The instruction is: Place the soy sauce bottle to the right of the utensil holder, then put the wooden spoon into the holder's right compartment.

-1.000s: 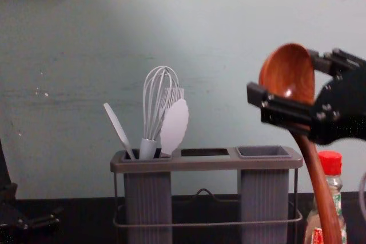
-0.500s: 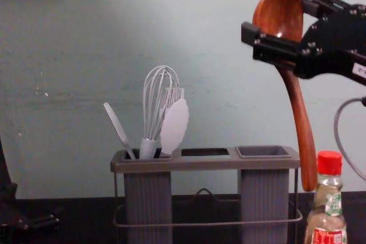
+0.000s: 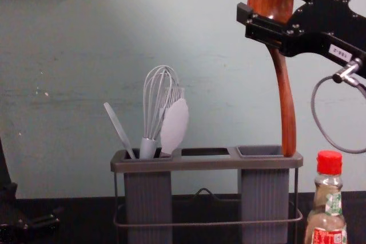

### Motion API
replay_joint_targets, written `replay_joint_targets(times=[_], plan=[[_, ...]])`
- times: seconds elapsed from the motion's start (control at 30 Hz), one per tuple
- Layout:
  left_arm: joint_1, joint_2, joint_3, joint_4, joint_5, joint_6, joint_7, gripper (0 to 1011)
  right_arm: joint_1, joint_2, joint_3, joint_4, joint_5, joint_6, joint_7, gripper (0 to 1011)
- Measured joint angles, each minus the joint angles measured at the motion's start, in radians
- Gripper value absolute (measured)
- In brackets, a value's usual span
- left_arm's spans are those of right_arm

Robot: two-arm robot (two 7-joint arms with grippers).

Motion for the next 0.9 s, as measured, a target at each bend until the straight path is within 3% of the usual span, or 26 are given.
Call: replay_joint_targets(times=[0.47, 0.9], plan=[[0.0, 0.0, 0.0, 0.0, 0.0, 0.0, 0.0, 1011, 0.116, -0.063, -0.015, 0.192, 0.002, -0.123, 0.004, 842], [0.0, 0.0, 0.0, 0.0, 0.0, 0.0, 0.0, 1011, 0.161, -0.112, -0.01, 0.345, 0.008, -0.266, 0.017, 842]])
